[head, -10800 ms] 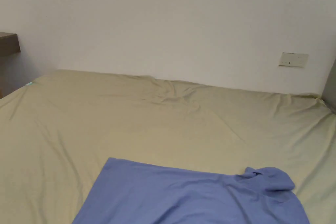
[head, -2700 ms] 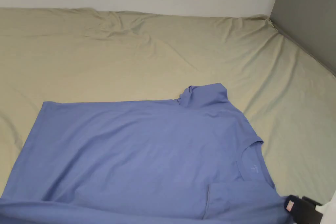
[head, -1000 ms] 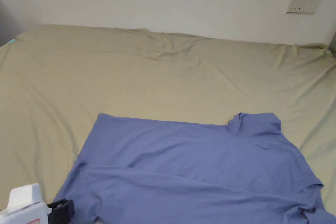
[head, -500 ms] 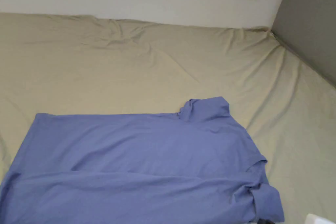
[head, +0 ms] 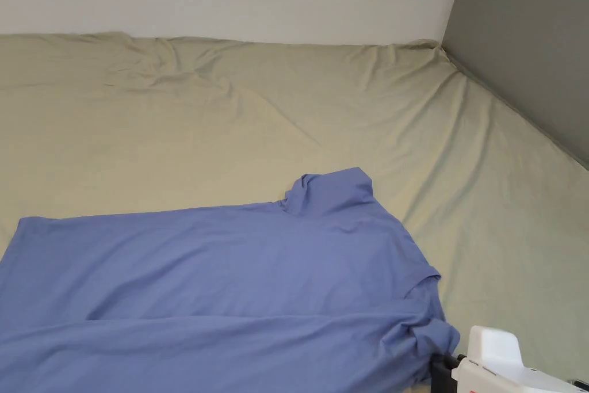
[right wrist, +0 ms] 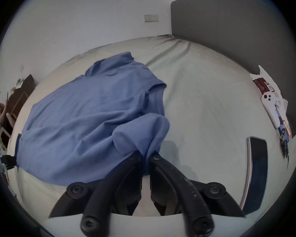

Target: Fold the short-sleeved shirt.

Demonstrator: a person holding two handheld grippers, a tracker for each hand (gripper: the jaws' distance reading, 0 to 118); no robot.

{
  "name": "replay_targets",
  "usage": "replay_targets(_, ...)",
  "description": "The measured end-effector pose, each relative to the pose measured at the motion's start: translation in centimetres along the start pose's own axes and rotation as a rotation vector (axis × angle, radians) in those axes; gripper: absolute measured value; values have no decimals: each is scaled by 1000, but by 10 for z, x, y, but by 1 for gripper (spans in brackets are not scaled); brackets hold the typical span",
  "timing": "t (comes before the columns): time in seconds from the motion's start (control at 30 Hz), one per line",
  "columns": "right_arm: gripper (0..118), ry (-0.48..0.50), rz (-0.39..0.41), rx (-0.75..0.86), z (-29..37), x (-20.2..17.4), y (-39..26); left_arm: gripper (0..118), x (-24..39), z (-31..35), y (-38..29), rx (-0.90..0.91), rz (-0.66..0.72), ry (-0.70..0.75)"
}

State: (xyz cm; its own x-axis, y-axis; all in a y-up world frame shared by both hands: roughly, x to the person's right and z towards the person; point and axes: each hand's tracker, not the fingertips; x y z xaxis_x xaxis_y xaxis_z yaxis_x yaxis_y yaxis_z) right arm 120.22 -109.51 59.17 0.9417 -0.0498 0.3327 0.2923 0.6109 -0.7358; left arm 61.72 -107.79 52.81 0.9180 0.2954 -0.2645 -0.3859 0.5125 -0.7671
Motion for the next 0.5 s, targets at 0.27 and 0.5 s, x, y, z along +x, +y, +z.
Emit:
replay_targets(0.27,10,6,-5,52,80,15,-10,5,-8,83,-8,81,-2,-124)
replay_targets(0.5,10,-145,40,-8,137,27,-61,5,-34,127,-45,68,-51,-51)
